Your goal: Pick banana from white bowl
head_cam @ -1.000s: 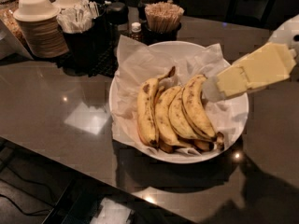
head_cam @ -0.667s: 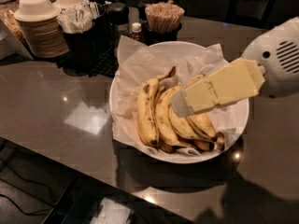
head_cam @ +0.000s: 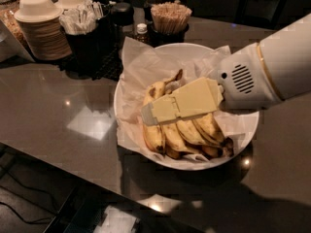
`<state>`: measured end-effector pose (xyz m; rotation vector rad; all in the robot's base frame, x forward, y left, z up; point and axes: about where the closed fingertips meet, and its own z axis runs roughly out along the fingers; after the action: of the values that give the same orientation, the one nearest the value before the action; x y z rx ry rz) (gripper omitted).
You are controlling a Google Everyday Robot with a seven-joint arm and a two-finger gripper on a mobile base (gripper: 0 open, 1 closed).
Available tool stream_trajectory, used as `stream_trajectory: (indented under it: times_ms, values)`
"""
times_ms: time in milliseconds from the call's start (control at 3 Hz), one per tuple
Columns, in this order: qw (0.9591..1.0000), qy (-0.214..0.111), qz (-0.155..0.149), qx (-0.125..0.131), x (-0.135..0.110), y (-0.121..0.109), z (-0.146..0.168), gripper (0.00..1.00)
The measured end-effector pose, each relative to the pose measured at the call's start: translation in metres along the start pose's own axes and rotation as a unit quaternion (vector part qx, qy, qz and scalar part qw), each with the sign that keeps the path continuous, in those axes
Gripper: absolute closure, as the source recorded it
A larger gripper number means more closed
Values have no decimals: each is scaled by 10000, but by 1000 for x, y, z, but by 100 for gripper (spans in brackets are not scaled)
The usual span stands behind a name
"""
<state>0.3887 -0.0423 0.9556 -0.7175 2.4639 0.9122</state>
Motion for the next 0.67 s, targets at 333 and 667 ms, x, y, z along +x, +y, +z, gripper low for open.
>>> stream_trajectory:
  times_ms: [333, 667]
  values:
    - [9977, -332, 281, 514, -11, -24, 4, 0]
    - [9949, -516, 397, 773, -19, -35, 3, 0]
